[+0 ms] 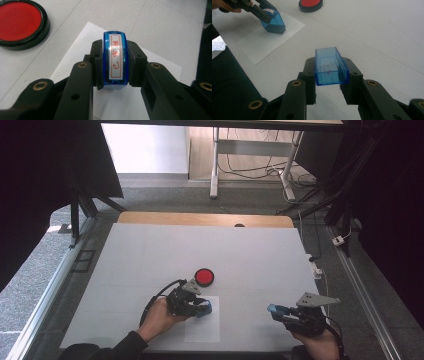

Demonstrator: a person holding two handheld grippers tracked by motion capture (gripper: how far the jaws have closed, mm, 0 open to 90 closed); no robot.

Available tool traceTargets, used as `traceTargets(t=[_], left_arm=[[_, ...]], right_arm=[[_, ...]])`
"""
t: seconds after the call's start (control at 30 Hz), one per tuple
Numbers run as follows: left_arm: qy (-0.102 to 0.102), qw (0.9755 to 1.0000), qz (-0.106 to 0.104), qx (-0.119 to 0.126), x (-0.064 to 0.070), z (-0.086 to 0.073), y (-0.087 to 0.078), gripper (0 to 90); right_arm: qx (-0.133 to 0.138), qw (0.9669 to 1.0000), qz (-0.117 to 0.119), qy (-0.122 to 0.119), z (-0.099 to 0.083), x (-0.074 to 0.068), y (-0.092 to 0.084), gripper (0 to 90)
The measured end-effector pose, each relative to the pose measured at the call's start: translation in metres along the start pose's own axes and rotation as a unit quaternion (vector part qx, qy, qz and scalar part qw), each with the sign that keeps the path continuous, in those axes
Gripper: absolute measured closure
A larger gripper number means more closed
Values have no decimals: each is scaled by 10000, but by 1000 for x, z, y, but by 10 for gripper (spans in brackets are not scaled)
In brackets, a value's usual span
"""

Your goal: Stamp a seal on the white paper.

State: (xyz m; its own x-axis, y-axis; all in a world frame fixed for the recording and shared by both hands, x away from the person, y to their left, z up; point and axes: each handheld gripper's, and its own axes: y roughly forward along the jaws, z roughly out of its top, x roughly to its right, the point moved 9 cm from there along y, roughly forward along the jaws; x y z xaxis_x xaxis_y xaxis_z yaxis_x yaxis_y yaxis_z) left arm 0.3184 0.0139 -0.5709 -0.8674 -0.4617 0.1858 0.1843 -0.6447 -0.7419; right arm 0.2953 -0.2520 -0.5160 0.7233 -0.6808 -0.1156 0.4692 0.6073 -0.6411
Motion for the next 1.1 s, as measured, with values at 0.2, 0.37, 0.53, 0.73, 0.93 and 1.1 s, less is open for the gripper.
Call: traceTargets(t=[0.2, 0.37, 0.53, 0.73, 0.93, 1.1], left_arm=[[-156, 9998, -118, 32, -2, 0, 0, 709], [75, 9999, 101, -55, 1, 0, 0, 709], [302, 9988, 352, -129, 6, 0, 1, 709], [433, 9977, 482, -188, 8, 0, 1, 709], [193, 9995, 250, -99, 4, 0, 1, 708], [33, 10000, -66, -21, -2, 0, 0, 708]], right_arm=[[-3, 10000, 0, -1, 0, 0, 0, 680], [-6, 10000, -2, -10, 0, 0, 0, 680], [-18, 10000, 4, -19, 0, -1, 0, 680], [-12, 10000, 3, -24, 0, -1, 0, 680], [-16, 10000, 9, -27, 0, -1, 1, 680], [-16, 10000, 11, -35, 0, -1, 1, 680]])
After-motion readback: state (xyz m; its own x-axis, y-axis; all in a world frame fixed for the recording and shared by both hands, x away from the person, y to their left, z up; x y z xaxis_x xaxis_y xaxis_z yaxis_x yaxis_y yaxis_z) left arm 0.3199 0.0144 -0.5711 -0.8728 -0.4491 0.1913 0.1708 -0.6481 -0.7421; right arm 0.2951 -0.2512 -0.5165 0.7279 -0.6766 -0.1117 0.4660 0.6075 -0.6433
